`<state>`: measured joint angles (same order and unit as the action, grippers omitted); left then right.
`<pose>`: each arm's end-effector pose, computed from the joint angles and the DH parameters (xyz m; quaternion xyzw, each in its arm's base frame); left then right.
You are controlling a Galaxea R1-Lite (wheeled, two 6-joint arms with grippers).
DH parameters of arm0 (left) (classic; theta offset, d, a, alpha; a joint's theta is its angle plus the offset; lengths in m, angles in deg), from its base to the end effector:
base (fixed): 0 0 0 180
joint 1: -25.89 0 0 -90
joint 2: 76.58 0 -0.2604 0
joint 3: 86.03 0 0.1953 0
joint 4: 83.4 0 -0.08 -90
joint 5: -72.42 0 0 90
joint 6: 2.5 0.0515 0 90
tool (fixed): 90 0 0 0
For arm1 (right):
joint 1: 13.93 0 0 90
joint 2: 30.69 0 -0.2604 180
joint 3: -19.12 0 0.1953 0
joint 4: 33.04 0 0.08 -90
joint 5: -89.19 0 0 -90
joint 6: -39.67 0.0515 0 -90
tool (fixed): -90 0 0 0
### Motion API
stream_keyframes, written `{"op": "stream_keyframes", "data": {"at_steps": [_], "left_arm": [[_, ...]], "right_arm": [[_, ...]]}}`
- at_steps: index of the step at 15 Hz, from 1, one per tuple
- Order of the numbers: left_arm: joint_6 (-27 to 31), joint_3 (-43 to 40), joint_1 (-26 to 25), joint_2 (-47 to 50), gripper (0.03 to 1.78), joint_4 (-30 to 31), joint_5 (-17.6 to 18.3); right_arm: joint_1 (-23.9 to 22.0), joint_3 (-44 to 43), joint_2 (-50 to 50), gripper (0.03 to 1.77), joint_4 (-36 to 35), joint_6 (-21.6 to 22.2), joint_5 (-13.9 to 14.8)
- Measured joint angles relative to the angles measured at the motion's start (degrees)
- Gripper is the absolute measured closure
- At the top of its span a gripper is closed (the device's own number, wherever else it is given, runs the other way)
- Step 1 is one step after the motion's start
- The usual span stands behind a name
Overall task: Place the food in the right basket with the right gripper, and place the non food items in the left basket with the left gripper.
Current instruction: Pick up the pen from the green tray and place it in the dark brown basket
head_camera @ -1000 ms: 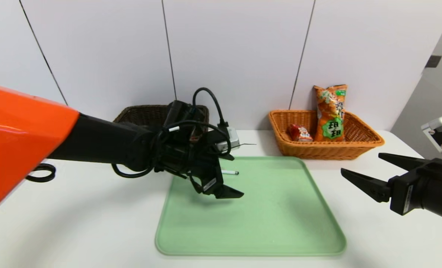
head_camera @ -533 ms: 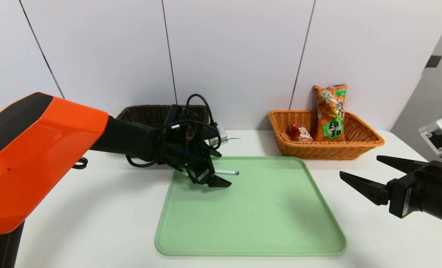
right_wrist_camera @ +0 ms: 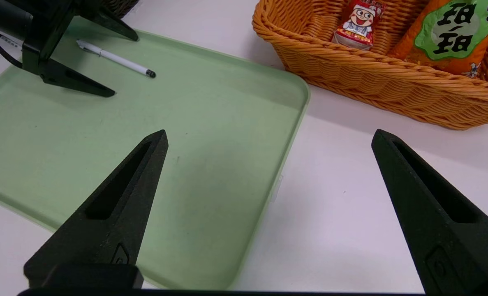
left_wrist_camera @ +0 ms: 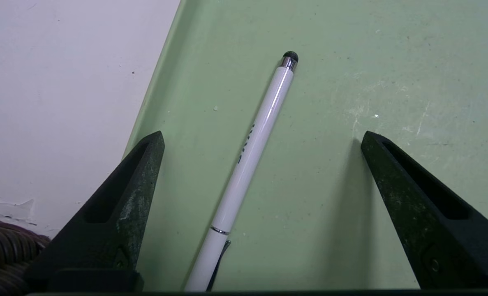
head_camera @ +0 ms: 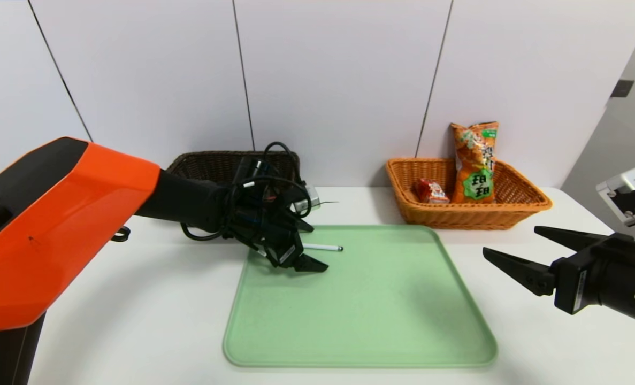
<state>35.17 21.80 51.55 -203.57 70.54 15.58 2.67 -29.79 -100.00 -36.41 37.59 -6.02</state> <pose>0.3735 -0.2107 0.0565 0.2358 0.2167 -0.5529 0.7692 0.2062 0.0664 0.1371 -0.0323 0.1439 0.1897 0.9707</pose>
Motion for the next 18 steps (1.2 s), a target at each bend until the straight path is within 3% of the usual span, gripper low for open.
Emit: {"op": "stream_keyframes", "data": {"at_steps": [6, 10, 14, 15, 16, 18], "left_arm": [[0.5, 0.1, -0.3, -0.4, 0.12, -0.1, -0.1], [0.4, -0.1, -0.7, -0.1, 0.65, -0.3, -0.4], [0.3, -0.4, -1.1, 0.6, 1.01, -0.4, -0.4], [0.3, -0.4, -1.2, 0.7, 1.2, -0.4, -0.5], [0.4, -0.5, -1.3, 0.9, 1.71, -0.4, -0.4], [0.4, -0.9, -1.3, 1.4, 1.76, -0.3, -0.2]], "right_arm": [[0.0, 0.2, -0.2, 0.09, 0.0, 0.0, 0.0], [0.0, 0.2, -0.2, 0.09, 0.0, 0.0, 0.1], [0.1, 0.3, -0.1, 0.09, 0.0, 0.1, 0.1], [0.0, 0.4, -0.1, 0.09, 0.0, 0.1, 0.1], [0.0, 0.4, -0.1, 0.09, 0.0, 0.1, 0.1], [0.0, 0.5, -0.1, 0.09, 0.0, 0.1, 0.1]]}}
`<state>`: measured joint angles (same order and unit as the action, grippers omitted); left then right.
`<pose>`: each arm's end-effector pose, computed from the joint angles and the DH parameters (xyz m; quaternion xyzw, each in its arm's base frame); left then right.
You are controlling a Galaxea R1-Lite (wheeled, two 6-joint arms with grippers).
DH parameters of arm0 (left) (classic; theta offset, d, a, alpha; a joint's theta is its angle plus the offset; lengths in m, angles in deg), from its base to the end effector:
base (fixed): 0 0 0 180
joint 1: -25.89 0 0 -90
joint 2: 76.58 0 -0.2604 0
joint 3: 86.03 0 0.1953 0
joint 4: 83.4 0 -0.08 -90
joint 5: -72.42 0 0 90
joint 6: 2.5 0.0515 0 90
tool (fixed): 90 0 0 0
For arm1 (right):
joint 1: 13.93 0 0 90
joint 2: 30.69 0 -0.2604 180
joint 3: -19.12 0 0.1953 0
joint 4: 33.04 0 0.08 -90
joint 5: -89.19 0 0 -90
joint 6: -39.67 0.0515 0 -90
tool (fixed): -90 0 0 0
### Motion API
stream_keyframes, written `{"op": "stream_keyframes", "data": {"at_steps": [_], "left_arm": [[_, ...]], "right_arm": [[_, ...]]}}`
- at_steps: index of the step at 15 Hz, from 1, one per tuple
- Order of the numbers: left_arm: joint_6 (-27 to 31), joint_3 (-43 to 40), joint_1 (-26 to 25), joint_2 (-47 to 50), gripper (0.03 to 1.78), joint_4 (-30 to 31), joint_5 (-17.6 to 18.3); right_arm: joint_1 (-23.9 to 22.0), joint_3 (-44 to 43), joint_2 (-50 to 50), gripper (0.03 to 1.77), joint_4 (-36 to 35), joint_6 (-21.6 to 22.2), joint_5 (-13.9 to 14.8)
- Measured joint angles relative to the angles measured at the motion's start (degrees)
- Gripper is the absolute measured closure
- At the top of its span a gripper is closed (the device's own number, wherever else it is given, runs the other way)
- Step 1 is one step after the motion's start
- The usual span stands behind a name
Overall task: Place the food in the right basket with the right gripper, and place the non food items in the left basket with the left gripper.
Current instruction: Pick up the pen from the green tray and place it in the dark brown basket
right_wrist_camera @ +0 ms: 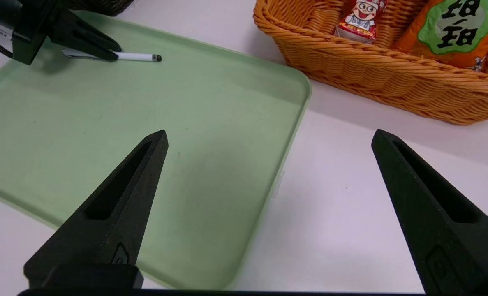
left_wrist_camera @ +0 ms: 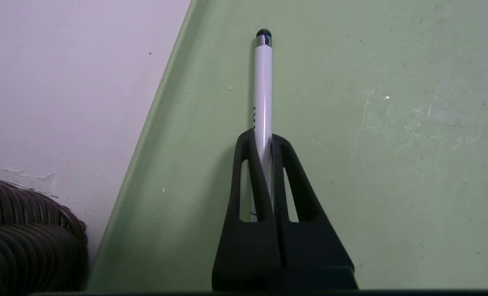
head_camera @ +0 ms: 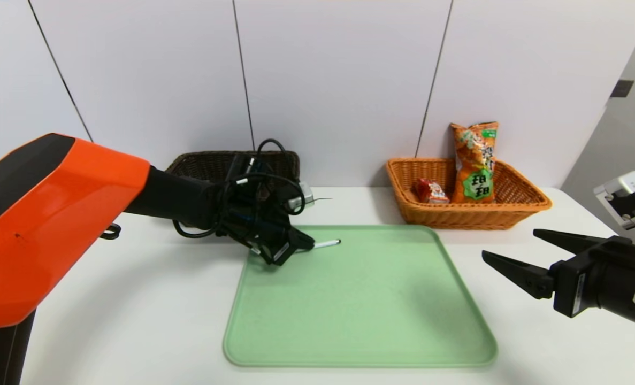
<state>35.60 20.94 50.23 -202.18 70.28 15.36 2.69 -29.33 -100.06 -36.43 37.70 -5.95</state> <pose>0.3746 -0.2002 0.0623 0.2376 0.2158 -0.5431 0.7759 0.2055 0.0662 0.1344 -0.0319 0.1484 0.1891 0.9702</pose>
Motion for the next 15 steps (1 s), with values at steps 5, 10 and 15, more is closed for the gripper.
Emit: {"op": "stream_keyframes", "data": {"at_steps": [5, 10, 15], "left_arm": [[0.2, -1.3, 0.1, 1.3, 1.77, -0.2, -0.3], [-0.1, -2.0, 0.1, 4.0, 1.77, -0.1, -0.2], [-0.3, -2.2, 0.1, 5.9, 1.26, -1.0, -3.4]], "right_arm": [[-0.1, 0.0, 0.0, 0.09, 0.0, 0.0, 0.0], [-0.1, 0.1, 0.0, 0.09, 0.0, 0.0, 0.0], [-0.1, 1.6, 0.3, 0.09, 0.0, 0.0, 0.0]]}}
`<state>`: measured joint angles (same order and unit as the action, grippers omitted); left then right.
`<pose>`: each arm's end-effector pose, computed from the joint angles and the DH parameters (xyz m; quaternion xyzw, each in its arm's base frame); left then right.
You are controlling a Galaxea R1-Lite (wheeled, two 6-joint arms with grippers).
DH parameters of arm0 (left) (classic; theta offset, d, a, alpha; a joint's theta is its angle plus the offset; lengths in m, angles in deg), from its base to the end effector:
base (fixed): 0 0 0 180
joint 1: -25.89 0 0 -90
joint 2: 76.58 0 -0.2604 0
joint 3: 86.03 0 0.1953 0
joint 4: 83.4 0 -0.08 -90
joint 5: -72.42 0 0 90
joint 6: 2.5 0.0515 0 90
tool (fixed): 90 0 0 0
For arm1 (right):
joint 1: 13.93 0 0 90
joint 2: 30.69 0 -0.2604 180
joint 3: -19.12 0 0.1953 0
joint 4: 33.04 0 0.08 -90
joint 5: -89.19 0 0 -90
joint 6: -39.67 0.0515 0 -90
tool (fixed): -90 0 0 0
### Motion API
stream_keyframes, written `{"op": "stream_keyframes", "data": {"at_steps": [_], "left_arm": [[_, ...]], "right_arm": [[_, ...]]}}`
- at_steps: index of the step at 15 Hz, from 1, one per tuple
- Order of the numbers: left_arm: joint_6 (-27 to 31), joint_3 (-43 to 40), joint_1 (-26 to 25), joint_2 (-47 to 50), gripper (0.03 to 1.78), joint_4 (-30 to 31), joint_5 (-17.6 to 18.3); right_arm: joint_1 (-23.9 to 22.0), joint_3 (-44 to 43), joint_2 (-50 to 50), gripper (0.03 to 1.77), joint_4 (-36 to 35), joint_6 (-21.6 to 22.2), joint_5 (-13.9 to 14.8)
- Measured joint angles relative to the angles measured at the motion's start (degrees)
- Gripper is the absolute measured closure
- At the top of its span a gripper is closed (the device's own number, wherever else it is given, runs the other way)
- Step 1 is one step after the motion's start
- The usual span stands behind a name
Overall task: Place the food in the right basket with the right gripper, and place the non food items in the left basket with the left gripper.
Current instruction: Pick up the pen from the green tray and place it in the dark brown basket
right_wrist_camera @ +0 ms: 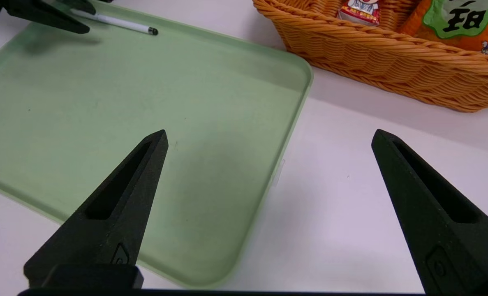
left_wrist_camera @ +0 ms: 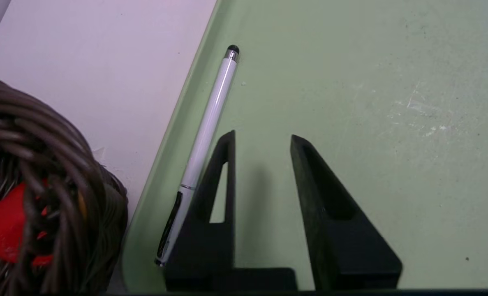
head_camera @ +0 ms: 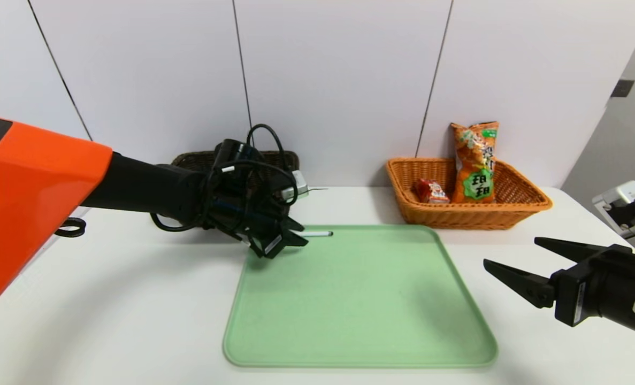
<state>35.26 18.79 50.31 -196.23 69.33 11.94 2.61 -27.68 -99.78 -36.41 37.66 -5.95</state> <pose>0.3630 -0.1927 0.0926 0.2540 0.2026 -0.5166 0.7922 0.2019 0.0648 0.1266 -0.0333 0.1603 0.1883 0.9684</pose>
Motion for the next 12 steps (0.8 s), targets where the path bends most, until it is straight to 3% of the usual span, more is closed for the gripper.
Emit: {"op": "stream_keyframes", "data": {"at_steps": [5, 12], "left_arm": [[-0.1, -0.3, 0.0, 0.3, 0.71, 0.1, 0.1], [-0.2, -0.5, 0.0, -1.9, 0.35, 0.2, 0.5]], "right_arm": [[0.0, 0.1, 0.4, 0.09, 0.0, 0.0, 0.0], [0.0, 0.3, 1.4, 0.09, 0.0, 0.0, 0.1]]}}
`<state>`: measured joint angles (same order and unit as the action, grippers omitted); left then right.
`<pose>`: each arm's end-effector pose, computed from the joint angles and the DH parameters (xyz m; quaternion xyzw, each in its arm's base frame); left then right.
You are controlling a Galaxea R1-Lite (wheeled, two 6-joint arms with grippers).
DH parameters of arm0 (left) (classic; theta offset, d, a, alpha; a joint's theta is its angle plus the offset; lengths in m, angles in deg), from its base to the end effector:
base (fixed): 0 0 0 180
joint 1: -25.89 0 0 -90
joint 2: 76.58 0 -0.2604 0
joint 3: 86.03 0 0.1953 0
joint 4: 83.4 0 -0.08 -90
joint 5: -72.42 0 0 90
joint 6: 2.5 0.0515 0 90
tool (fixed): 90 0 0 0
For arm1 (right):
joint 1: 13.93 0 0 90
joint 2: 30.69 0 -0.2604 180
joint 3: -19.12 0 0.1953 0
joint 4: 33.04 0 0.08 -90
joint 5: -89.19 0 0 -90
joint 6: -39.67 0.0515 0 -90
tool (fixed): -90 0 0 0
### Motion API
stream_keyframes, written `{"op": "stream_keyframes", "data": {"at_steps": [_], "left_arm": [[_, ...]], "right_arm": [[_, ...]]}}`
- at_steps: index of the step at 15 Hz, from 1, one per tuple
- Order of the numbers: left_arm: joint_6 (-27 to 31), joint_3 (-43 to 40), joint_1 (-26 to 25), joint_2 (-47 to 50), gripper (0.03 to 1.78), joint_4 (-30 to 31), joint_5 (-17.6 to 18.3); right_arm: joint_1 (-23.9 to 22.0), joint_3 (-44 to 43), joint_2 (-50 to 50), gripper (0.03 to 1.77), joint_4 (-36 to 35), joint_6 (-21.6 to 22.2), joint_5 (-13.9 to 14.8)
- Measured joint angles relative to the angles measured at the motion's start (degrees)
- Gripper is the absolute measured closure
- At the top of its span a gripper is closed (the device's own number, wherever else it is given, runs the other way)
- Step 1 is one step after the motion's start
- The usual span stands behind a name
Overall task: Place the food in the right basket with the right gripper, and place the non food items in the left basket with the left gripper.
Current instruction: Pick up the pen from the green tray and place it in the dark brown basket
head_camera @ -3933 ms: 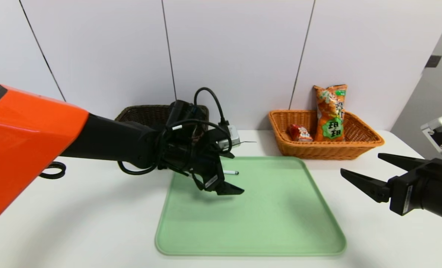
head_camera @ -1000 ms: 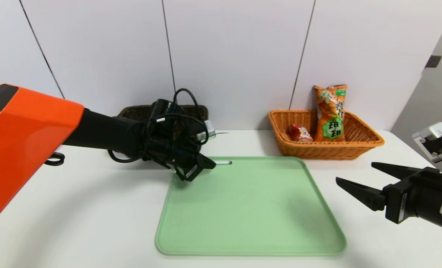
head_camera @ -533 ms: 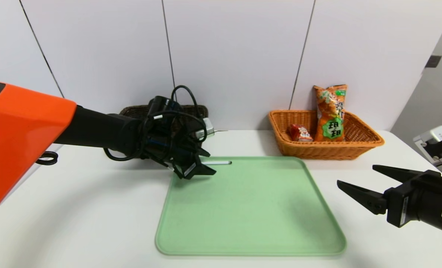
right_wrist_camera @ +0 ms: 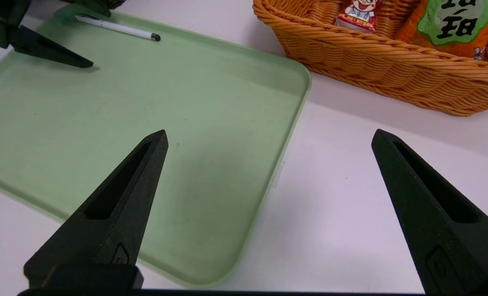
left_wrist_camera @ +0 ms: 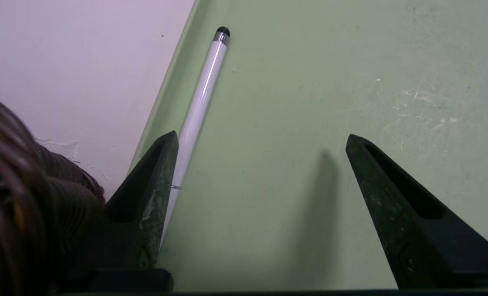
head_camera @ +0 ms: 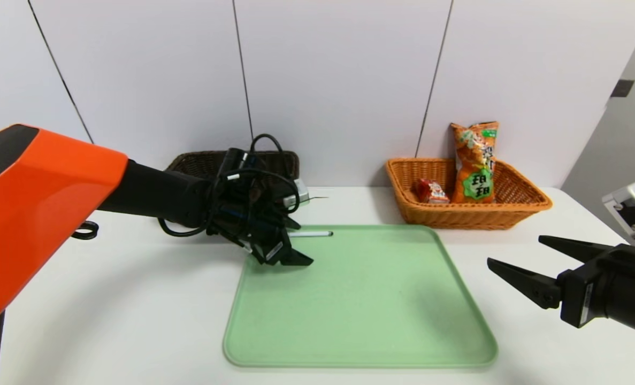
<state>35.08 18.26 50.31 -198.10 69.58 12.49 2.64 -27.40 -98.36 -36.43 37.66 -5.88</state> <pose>0.3644 -0.1938 0.0772 0.2477 0.2195 -0.5226 0.7857 0.1983 0.0638 0.1304 -0.0325 0.1503 0.1881 0.9700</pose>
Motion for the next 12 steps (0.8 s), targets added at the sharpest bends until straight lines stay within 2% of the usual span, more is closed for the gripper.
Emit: {"op": "stream_keyframes", "data": {"at_steps": [7, 12], "left_arm": [[0.0, 0.0, 0.0, -1.4, 0.2, 0.2, 0.0], [-0.4, 0.5, -0.2, -1.8, 0.17, 0.1, 0.0]], "right_arm": [[0.0, 0.9, 0.8, 0.09, 0.0, 0.0, 0.0], [0.0, 1.0, 0.8, 0.09, 0.0, 0.0, 0.0]]}}
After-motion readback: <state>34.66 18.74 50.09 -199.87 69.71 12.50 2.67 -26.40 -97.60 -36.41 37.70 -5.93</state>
